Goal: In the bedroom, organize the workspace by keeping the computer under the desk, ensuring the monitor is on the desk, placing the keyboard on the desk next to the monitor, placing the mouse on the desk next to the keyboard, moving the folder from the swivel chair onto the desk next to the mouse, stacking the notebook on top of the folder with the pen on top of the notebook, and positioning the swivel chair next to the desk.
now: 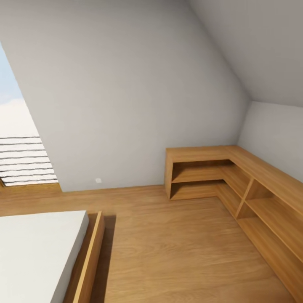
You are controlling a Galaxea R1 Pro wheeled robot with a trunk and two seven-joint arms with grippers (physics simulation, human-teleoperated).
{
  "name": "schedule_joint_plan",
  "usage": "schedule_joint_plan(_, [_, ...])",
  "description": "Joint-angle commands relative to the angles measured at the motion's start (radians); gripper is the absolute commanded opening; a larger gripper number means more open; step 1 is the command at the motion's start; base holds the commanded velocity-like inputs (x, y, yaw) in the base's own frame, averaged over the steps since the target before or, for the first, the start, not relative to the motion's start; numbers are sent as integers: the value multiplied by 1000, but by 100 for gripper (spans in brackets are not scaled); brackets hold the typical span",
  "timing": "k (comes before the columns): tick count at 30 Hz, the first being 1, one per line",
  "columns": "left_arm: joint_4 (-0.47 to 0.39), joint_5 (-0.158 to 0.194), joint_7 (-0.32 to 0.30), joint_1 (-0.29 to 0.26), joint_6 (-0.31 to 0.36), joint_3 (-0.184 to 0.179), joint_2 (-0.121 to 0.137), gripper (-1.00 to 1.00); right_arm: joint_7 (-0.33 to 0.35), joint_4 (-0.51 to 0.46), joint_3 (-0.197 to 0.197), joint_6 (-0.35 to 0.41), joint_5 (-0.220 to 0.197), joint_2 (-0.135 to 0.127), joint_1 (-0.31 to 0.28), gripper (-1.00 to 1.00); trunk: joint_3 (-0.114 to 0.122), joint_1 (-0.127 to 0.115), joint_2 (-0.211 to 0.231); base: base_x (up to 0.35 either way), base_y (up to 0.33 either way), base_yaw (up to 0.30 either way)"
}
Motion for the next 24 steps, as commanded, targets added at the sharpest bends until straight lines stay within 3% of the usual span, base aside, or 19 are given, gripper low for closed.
schedule_joint_plan(1, [-1,1,8,-1,-2,-9,1,100,-9,0,8,-1,0,0,0,100,-2,1,-2,321,0,-1])
schedule_joint_plan(24, [-1,1,8,-1,-2,-9,1,100,-9,0,9,-1,1,1,-1,100,-2,1,-2,321,0,0])
